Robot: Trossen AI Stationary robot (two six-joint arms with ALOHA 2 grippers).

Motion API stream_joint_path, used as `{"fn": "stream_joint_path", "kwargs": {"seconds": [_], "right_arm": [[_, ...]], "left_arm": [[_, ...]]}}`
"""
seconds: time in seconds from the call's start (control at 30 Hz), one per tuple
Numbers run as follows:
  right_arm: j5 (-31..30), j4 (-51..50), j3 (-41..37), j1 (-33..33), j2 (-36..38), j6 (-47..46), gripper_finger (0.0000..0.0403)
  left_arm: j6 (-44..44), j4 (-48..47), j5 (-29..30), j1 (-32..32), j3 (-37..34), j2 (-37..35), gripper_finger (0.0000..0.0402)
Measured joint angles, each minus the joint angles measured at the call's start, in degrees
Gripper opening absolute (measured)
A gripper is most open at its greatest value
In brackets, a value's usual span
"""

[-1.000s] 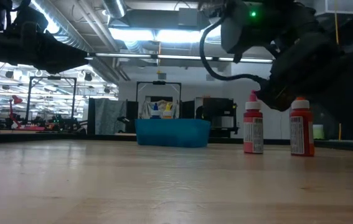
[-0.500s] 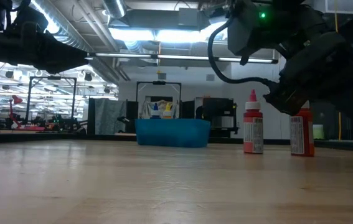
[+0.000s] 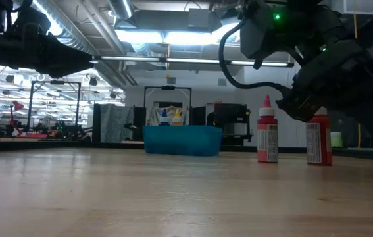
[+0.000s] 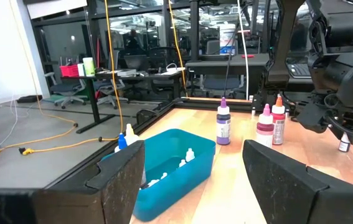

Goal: Pick & Place food coloring
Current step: Put the small red food coloring bottle into the blue bin

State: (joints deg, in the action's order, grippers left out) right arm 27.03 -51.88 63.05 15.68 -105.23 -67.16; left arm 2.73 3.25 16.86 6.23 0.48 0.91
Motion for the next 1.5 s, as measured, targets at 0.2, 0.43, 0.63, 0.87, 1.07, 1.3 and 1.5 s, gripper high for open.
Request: {"fn": "stream_joint_path", "kwargs": {"seconds": [0.2,0.43,0.63,0.87,1.07,1.3,1.5], "right_arm": [[0.0,0.0,0.0,0.0,0.0,-0.1,0.0096],[-0.8,-1.6,1.6,0.0,0.2,1.1,0.0067],[-4.8,-10.4,9.3,-1.5,0.2,7.8,0.0076],[-11.4,-22.2,23.0,-7.3,-1.6,18.4,0.0068],[-15.5,-29.9,36.7,-15.7,-6.4,26.5,0.0072],[-17.2,-35.3,53.5,-26.2,-15.6,33.3,0.0072],[-17.1,-38.1,68.1,-31.5,-25.6,36.7,0.007]], "left_arm": [[0.0,0.0,0.0,0.0,0.0,0.0,0.0267],[0.0,0.0,0.0,0.0,0.0,0.0,0.0267],[0.0,0.0,0.0,0.0,0.0,0.0,0.0267],[0.0,0.0,0.0,0.0,0.0,0.0,0.0267],[0.0,0.0,0.0,0.0,0.0,0.0,0.0267],[0.0,0.0,0.0,0.0,0.0,0.0,0.0267],[0.0,0.0,0.0,0.0,0.0,0.0,0.0267]]}}
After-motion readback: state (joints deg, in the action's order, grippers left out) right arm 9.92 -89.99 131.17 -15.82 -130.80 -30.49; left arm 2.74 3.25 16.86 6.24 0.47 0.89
